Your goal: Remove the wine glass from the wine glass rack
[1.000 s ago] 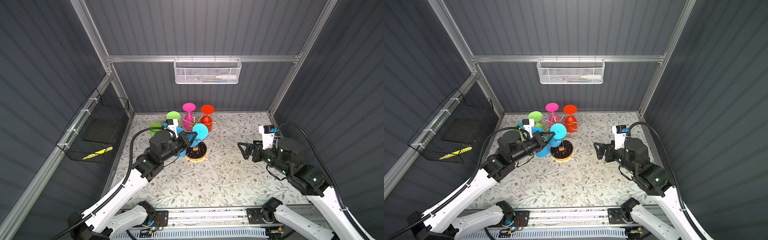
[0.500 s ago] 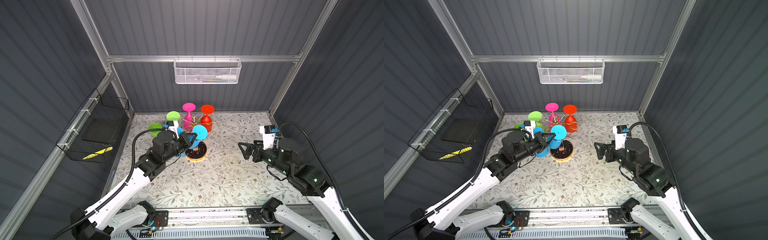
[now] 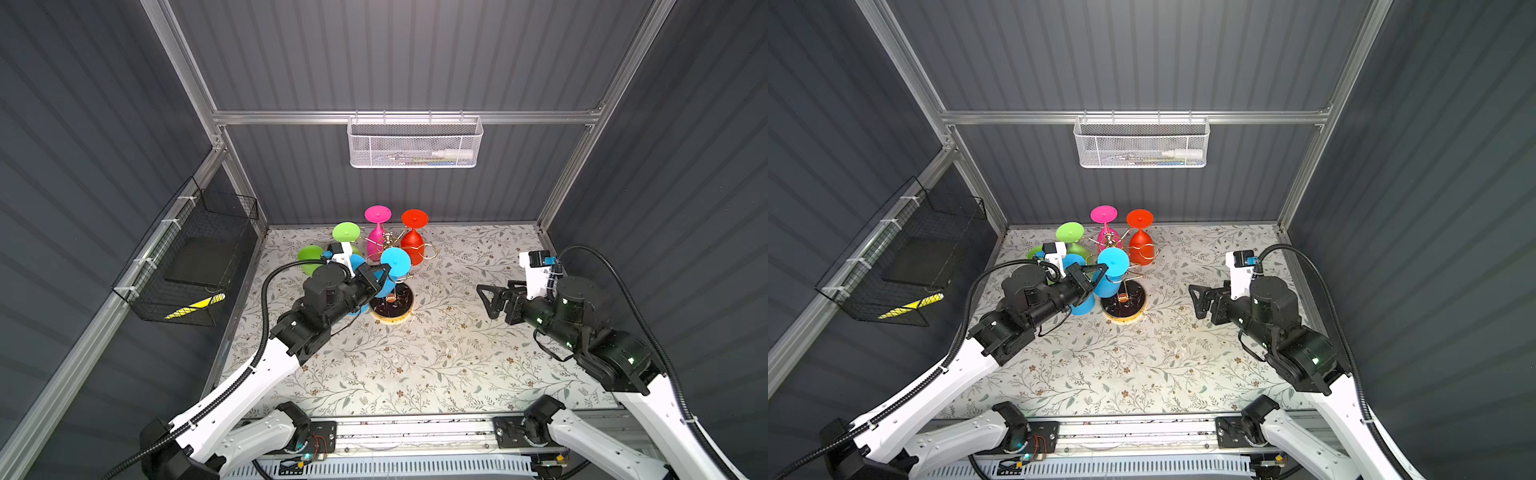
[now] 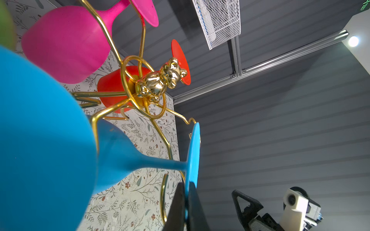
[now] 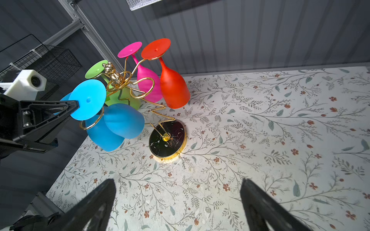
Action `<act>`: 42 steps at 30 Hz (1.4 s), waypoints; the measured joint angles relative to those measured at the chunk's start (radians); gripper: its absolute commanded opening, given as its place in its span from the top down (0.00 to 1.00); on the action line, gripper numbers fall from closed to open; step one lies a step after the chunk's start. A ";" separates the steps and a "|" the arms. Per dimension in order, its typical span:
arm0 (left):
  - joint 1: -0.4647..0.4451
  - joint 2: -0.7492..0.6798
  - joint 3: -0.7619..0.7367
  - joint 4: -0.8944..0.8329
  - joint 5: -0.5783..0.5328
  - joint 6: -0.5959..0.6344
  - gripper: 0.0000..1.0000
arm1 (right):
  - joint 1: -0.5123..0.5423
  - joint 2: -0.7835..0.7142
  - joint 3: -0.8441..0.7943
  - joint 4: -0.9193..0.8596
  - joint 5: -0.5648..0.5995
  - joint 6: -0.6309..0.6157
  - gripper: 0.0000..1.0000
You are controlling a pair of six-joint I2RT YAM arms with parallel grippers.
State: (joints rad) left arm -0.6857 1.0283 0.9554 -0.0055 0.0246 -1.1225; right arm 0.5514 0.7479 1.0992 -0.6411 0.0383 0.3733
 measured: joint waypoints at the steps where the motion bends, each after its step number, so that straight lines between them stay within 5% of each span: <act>1: 0.000 0.003 0.000 0.004 0.000 0.000 1.00 | 0.000 0.000 0.000 0.000 0.002 0.000 0.01; 42: 0.000 0.091 0.087 -0.009 0.037 -0.068 1.00 | -0.007 -0.015 0.000 -0.019 0.015 -0.019 0.01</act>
State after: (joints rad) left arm -0.6857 1.1191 1.0428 -0.0147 0.0616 -1.1900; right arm 0.5446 0.7326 1.0992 -0.6605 0.0532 0.3542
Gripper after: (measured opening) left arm 0.062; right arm 0.989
